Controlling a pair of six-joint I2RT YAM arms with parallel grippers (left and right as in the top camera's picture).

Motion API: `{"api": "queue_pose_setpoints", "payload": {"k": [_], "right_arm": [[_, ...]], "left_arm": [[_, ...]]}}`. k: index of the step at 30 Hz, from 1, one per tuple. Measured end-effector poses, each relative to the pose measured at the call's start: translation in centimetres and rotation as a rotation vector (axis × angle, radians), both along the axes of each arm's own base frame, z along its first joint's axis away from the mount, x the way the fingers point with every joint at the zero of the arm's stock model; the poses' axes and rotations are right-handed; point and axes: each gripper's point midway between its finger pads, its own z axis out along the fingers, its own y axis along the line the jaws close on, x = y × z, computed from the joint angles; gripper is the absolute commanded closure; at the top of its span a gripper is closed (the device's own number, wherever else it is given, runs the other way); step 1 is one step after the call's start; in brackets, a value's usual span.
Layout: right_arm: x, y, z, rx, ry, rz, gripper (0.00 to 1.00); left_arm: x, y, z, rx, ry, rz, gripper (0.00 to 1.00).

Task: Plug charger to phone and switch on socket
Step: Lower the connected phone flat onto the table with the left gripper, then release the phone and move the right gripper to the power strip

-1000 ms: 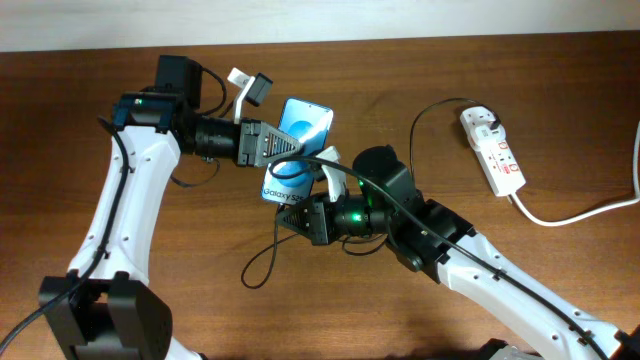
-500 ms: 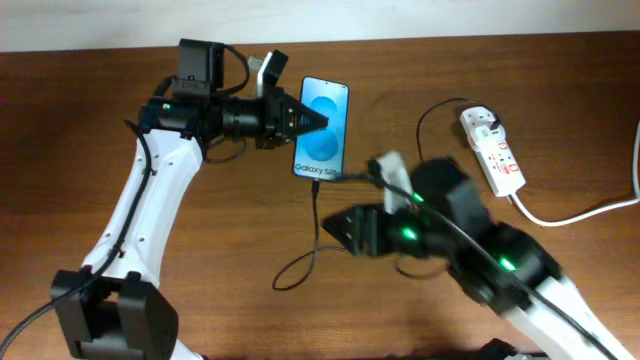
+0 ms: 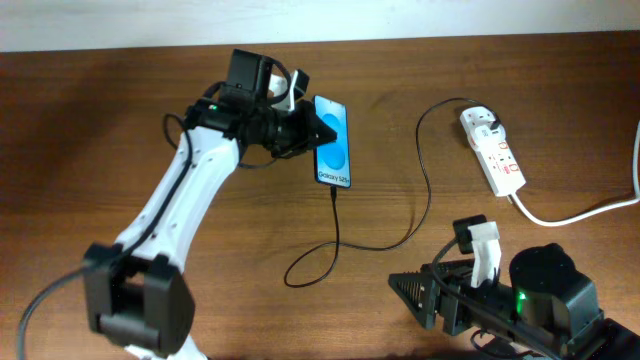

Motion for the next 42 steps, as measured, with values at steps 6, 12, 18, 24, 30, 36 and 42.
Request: {"api": "queue_pose_setpoints", "payload": {"k": [6, 12, 18, 24, 30, 36, 42], "right_arm": [[1.5, -0.2, -1.6, -0.048, 0.075, -0.077, 0.19], [1.6, -0.1, -5.6, -0.179, 0.263, -0.084, 0.19], [2.0, 0.2, -7.0, -0.221, 0.321, -0.082, 0.19], [1.9, 0.2, -7.0, -0.220, 0.324, -0.081, 0.19], [1.8, 0.1, -7.1, -0.223, 0.328, -0.082, 0.18], [2.2, 0.4, -6.8, -0.210, 0.310, -0.081, 0.14], [2.2, 0.4, -6.8, -0.209, 0.313, -0.083, 0.09]], "left_arm": [[1.3, 0.4, -7.8, 0.089, 0.091, -0.032, 1.00], [2.1, 1.7, -12.1, 0.139, 0.103, -0.064, 1.00], [2.5, 2.4, -15.3, 0.209, 0.118, -0.061, 0.97], [3.3, 2.4, -17.3, 0.218, 0.110, -0.062, 0.97], [4.9, 4.5, -17.4, 0.208, 0.096, -0.004, 0.96], [5.4, 3.1, -18.4, 0.045, 0.103, -0.053, 0.89], [4.2, 2.3, -19.8, -0.027, 0.174, -0.091, 0.71]]}}
